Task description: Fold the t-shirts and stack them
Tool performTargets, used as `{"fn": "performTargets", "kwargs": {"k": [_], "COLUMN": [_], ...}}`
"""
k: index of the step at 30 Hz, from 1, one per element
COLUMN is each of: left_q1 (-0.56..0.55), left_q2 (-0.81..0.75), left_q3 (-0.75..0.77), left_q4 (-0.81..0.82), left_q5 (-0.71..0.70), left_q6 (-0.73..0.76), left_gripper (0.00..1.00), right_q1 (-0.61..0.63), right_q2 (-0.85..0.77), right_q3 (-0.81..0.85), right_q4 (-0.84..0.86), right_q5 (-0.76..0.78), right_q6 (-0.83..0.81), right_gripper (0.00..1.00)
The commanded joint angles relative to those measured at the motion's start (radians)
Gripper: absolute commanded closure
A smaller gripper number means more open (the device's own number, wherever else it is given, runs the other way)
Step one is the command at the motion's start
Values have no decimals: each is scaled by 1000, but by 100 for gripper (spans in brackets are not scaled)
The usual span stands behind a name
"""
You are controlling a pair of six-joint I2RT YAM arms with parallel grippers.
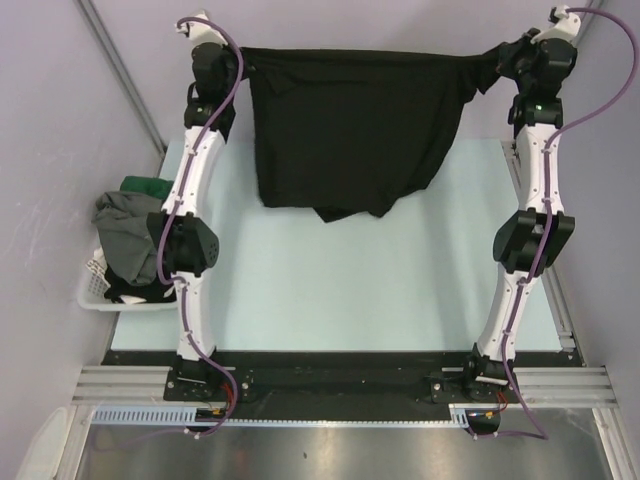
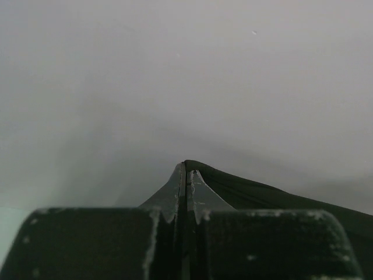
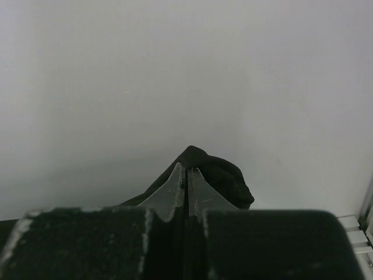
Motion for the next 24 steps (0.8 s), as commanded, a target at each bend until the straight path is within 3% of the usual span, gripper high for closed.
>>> {"fn": "performTargets", "kwargs": {"k": [1, 9, 15, 17, 19, 21, 23, 24], "left_q1": [20, -8, -12, -12, -15, -11, 4, 38], "left_q2": [-29, -64, -182, -278, -425, -539, -610, -595], "left_q3": [76, 68, -73, -204, -437, -714, -806, -735], "left_q4": [91, 169, 99, 82, 129, 312, 387, 332], "left_q5": [-57, -85, -155, -160, -204, -262, -260, -228], "left_q6": [-24, 103, 246, 267, 292, 327, 338, 305], "left_gripper": [100, 100, 100, 100, 100, 100, 100, 100], "right_q1": [-79, -85, -99, -99, -97, -99, -105, -105], "right_q2": [4, -7, -70, -132, -209, -254, -257, -251], "right_q3": [94, 148, 126, 82, -15, -105, -115, -98], "right_q4": [157, 228, 221, 164, 100, 87, 90, 113], "right_q5": [19, -78, -147, -190, -202, -188, -158, -146], "right_q6": [62, 113, 136, 123, 108, 59, 50, 50], "right_gripper": [100, 100, 100, 100, 100, 100, 100, 100]}}
